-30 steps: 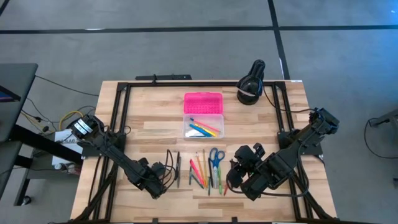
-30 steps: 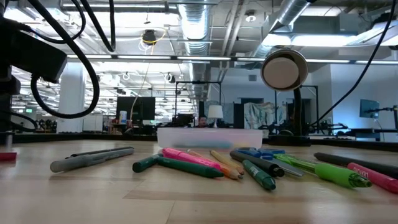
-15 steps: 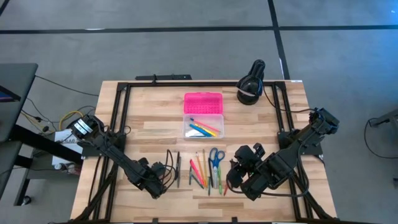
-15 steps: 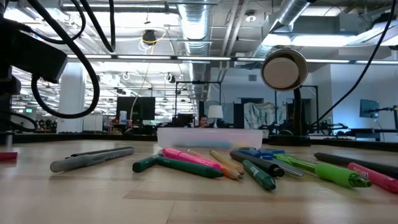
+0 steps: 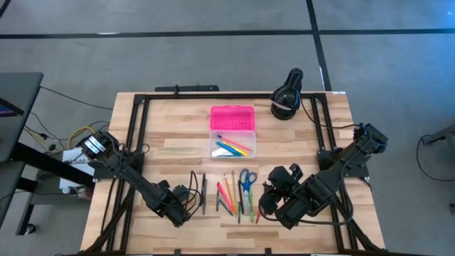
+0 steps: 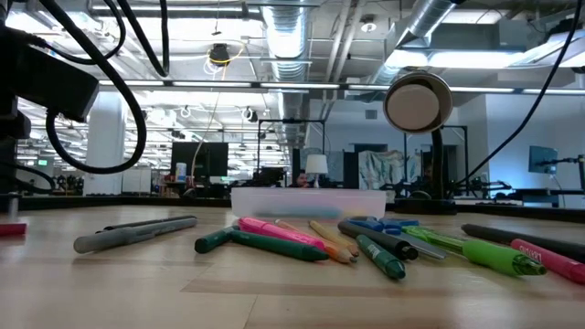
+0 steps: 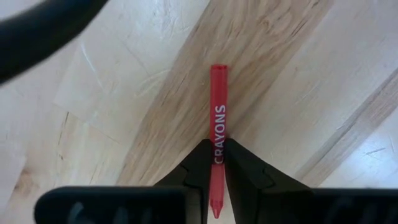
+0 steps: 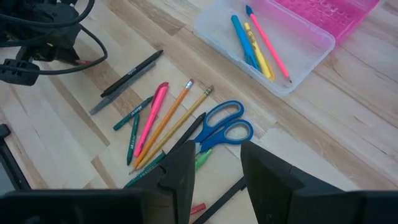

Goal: Pick & place school supplies into a supply box
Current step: Put the red crayon into the pink supply box

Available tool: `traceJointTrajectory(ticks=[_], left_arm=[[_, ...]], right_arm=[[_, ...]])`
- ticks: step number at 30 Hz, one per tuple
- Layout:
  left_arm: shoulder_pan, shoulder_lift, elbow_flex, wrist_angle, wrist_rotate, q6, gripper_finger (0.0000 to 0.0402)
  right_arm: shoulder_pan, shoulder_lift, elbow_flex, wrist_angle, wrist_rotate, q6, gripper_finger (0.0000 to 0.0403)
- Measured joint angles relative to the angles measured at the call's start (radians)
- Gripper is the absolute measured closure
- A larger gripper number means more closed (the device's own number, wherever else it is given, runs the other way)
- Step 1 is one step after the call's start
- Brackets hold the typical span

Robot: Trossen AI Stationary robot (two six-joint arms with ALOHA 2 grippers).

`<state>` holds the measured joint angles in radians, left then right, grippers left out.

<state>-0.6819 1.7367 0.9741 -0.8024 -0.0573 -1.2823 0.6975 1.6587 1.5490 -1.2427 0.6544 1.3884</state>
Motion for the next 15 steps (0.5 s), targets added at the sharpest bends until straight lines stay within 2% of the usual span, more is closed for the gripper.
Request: traceJointTrajectory(ticks=[15], left_arm=[[0.0, 0.0, 0.0, 0.0, -0.01, 0.0, 0.037]], right_arm=[[0.0, 0.0, 0.0, 0.001, 0.0, 0.0, 0.028]])
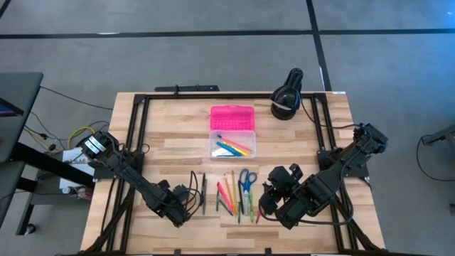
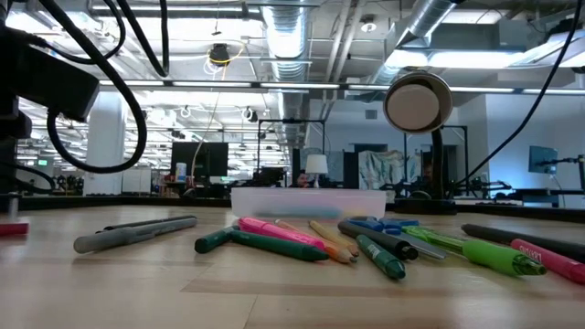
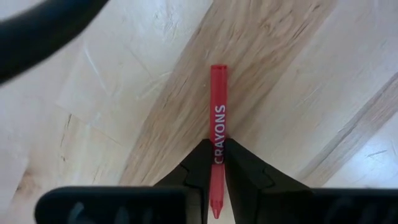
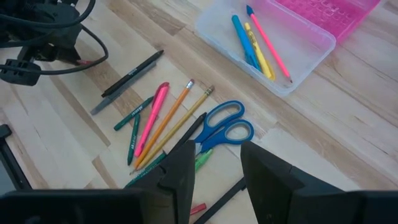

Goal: Pick & place school supplies into a supply box
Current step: Put the red crayon into the pink supply box

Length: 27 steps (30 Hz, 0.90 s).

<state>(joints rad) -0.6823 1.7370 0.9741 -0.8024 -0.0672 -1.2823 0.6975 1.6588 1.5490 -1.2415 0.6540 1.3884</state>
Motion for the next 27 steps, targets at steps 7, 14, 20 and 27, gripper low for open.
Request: traceJointTrajectory(ticks=[7, 14, 20, 27], left_arm=[[0.0, 0.0, 0.0, 0.001, 0.0, 0.03, 0.0384], [0.0, 0.0, 0.011, 0.001, 0.003, 0.051, 0.0388], [0.014, 0.0, 0.064, -0.008, -0.041, 0.129, 0.0385], [0.06, 0.0, 0.143, -0.083, -0.12, 0.236, 0.039]], right_arm=[[0.0, 0.0, 0.0, 0.0, 0.0, 0.0, 0.028], [0.0, 0.0, 0.0, 0.0, 0.0, 0.0, 0.028], [-0.002, 0.0, 0.0, -0.001, 0.0, -0.001, 0.028], [-0.006, 0.0, 0.0, 0.003, -0.001, 0.0, 0.028]])
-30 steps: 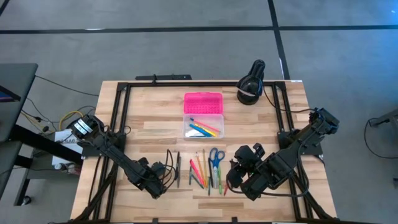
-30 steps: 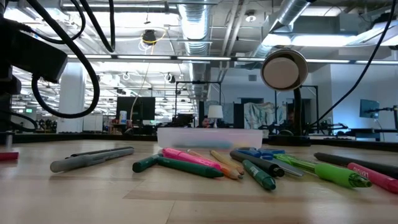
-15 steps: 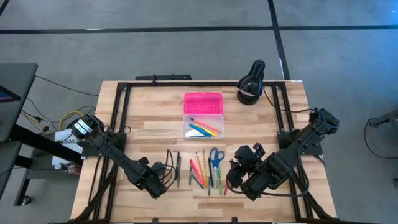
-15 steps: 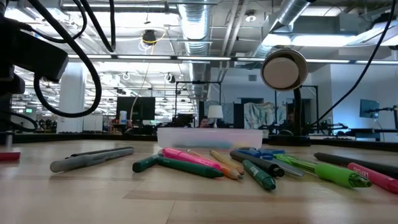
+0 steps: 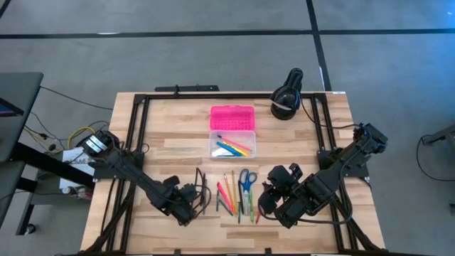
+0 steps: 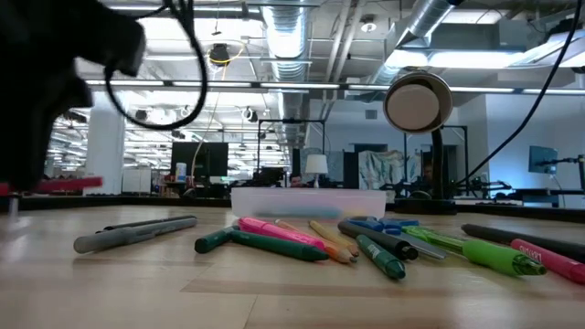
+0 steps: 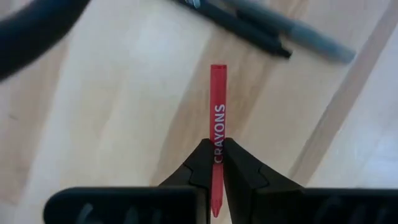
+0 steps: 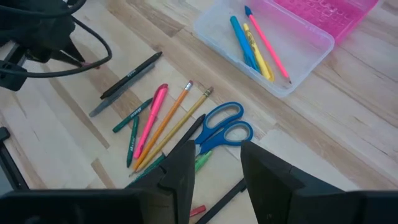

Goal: Pick & place school supplies into a supply box
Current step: Put the red crayon into the pink supply box

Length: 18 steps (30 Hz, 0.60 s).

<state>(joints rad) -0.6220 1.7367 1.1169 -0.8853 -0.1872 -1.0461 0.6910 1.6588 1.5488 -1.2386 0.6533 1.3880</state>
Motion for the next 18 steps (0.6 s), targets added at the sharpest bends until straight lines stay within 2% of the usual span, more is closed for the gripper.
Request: traceJointTrajectory(ticks=[9, 18], left_arm=[[0.11, 0.0, 0.134, -0.102, -0.168, 0.251, 0.0389], [0.337, 0.0, 0.225, -0.074, -0.274, 0.601, 0.0389]], right_arm=[[0.0, 0.0, 0.0, 0.023, 0.0, 0.0, 0.028], [0.0, 0.0, 0.0, 0.057, 0.0, 0.0, 0.028]])
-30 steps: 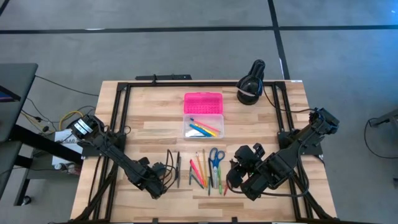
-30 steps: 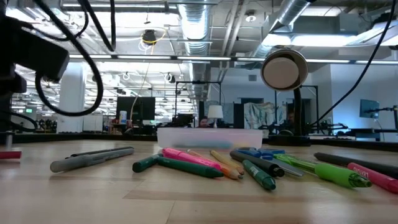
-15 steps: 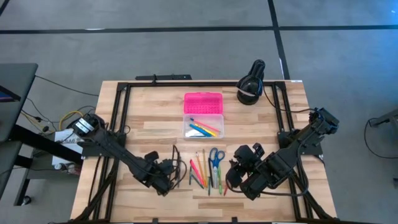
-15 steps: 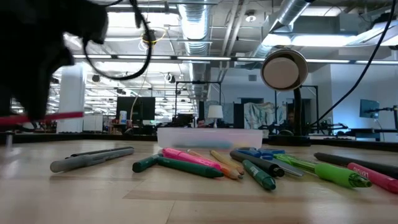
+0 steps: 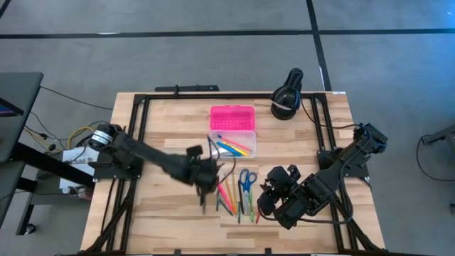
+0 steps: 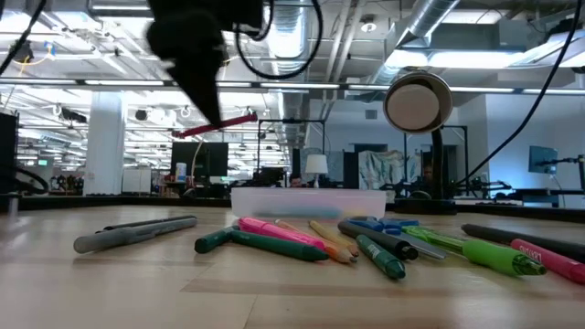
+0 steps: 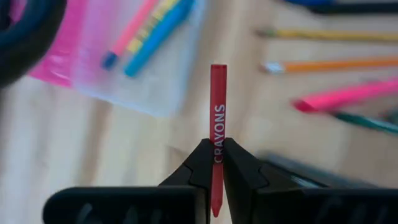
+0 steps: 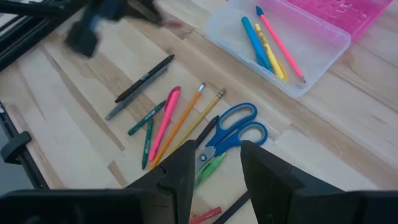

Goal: Pick & place school supplies into a supply box
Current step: Put the red crayon into the pink supply box, then put the black pen into the pink supply box

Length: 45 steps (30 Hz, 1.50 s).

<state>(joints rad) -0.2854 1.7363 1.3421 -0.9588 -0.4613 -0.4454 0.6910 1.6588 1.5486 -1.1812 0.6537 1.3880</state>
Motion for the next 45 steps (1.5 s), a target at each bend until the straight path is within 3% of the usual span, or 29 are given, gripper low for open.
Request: traceJointTrajectory(ticks=[7, 17, 29, 38, 45], left_arm=[[0.197, -0.001, 0.005, 0.15, 0.006, 0.235, 0.0388], [0.385, -0.001, 0.005, 0.379, 0.15, 0.396, 0.0383], [0.431, -0.001, 0.004, 0.428, 0.207, 0.442, 0.0373], [0.431, -0.001, 0.001, 0.426, 0.214, 0.451, 0.032], [0.431, -0.001, 0.001, 0.362, 0.256, 0.415, 0.0306]], right_arm=[[0.0, 0.0, 0.0, 0.04, 0.001, 0.0, 0.028], [0.0, 0.0, 0.0, 0.121, 0.003, 0.0, 0.028], [-0.007, 0.0, 0.0, 0.129, 0.005, 0.0, 0.028], [-0.028, 0.0, 0.0, 0.128, 0.004, -0.008, 0.028], [-0.022, 0.0, 0.0, 0.11, -0.002, 0.035, 0.028]])
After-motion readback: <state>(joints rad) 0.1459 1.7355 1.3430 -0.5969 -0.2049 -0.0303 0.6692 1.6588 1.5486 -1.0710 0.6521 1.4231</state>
